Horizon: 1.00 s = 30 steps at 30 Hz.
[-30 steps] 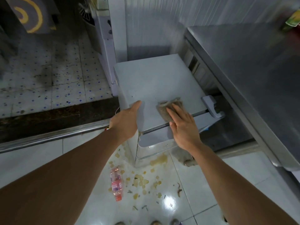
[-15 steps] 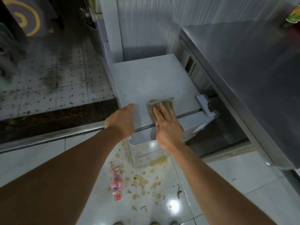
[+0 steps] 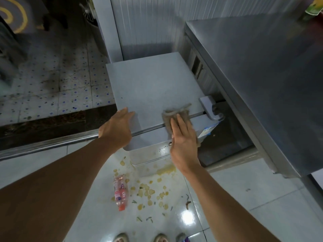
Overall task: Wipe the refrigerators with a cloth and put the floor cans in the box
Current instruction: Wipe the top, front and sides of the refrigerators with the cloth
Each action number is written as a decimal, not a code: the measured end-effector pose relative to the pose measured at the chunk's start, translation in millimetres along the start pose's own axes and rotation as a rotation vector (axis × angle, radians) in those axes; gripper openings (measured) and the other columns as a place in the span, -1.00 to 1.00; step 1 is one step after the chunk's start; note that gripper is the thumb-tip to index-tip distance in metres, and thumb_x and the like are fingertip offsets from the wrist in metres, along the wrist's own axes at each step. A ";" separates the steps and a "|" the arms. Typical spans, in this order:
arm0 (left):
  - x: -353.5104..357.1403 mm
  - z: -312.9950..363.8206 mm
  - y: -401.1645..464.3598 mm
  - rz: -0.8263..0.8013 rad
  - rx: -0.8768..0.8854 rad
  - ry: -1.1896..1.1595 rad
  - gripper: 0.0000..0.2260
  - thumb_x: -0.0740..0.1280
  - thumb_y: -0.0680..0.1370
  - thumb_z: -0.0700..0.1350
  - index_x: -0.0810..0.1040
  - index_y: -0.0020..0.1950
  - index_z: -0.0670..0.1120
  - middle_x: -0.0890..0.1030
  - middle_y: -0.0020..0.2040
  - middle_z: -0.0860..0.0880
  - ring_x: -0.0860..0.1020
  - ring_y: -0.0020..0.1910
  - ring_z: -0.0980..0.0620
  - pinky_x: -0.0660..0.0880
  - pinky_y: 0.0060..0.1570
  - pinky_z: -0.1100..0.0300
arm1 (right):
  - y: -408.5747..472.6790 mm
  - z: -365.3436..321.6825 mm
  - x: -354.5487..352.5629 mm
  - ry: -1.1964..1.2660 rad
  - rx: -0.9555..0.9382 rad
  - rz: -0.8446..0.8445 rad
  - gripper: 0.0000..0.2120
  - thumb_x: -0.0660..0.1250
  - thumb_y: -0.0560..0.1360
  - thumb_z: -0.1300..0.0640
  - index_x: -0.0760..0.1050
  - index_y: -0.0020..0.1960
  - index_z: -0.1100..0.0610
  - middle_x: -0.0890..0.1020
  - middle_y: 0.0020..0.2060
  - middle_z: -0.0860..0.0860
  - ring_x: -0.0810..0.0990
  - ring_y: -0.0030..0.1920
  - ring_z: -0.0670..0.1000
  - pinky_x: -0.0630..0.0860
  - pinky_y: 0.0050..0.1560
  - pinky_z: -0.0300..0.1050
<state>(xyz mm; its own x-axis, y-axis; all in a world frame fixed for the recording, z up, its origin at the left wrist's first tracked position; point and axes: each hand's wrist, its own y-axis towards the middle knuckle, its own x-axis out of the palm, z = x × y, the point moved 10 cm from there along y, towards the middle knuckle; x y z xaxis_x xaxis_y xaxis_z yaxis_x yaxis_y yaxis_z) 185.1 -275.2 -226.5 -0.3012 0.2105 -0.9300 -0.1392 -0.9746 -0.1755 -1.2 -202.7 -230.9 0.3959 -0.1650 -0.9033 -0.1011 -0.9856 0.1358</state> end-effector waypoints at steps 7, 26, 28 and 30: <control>3.5 -1.2 0.7 -0.011 0.023 -0.040 -0.45 0.17 0.53 -0.27 0.20 0.49 0.07 0.11 0.54 0.07 0.09 0.52 0.06 0.19 0.44 0.02 | 22.1 76.3 -37.4 -0.170 0.008 0.000 -0.36 0.33 0.42 0.34 0.26 0.46 0.16 0.22 0.49 0.08 0.11 0.49 0.23 0.20 0.44 0.22; 0.4 -18.7 -18.2 -0.132 0.293 -0.281 -0.46 0.16 0.47 -0.43 0.35 0.42 -0.09 0.26 0.49 -0.01 0.23 0.47 0.05 0.07 0.42 0.31 | -13.4 -53.4 8.5 0.031 -0.023 0.091 -0.53 0.24 0.47 0.41 0.40 0.37 0.25 0.39 0.39 0.13 0.31 0.42 0.15 0.30 0.41 0.05; -1.7 -26.9 -22.5 -0.129 0.285 -0.291 -0.46 0.17 0.48 -0.40 0.34 0.42 -0.03 0.33 0.46 -0.01 0.31 0.43 0.02 0.18 0.37 0.27 | -1.0 -29.2 0.2 0.011 0.131 0.095 -0.55 0.19 0.51 0.36 0.34 0.40 0.27 0.30 0.43 0.16 0.22 0.46 0.18 0.17 0.48 0.03; -5.4 -38.4 -24.3 -0.103 0.246 -0.296 -0.45 0.17 0.48 -0.38 0.33 0.41 0.06 0.41 0.40 -0.02 0.44 0.31 -0.04 0.39 0.17 0.20 | -2.7 -37.2 5.4 0.003 0.204 0.105 -0.55 0.17 0.55 0.32 0.29 0.44 0.22 0.23 0.47 0.12 0.11 0.50 0.16 0.04 0.51 0.01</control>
<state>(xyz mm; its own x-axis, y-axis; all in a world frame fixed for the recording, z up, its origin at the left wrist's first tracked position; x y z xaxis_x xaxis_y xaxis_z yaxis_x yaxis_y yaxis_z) 226.3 -255.5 -229.6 -0.5272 0.3546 -0.7722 -0.3944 -0.9070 -0.1473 35.2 -202.3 -221.0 0.3765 -0.2671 -0.8871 -0.3244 -0.9349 0.1437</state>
